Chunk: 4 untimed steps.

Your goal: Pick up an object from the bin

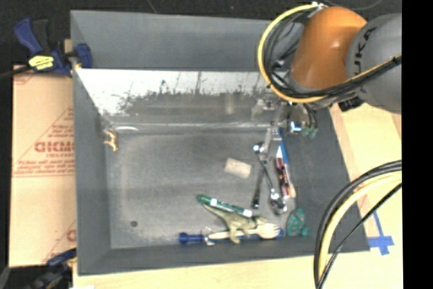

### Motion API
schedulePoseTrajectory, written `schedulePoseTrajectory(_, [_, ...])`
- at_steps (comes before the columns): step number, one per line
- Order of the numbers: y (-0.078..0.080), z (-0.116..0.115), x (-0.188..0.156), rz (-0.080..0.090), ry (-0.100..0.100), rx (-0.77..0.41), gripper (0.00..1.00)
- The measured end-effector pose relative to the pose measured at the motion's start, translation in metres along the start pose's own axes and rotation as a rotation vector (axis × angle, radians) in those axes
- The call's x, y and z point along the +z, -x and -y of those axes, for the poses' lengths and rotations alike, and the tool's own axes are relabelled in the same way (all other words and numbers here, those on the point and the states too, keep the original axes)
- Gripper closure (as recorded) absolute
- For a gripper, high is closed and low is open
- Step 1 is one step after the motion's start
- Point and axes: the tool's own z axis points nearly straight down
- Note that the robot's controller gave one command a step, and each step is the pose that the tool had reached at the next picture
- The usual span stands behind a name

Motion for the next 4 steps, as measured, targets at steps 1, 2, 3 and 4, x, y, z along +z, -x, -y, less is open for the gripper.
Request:
schedulePoseTrajectory(1, [-0.033, -0.020, 0.061, -0.017, 0.004, 0.108, 0.00])
schedulePoseTrajectory(2, [-0.037, -0.020, 0.090, 0.012, 0.001, 0.123, 0.00])
schedulePoseTrajectory(3, [-0.037, -0.016, 0.088, 0.010, 0.003, 0.276, 1.00])
schedulePoseTrajectory(4, [-0.037, -0.016, 0.088, 0.010, 0.003, 0.275, 1.00])
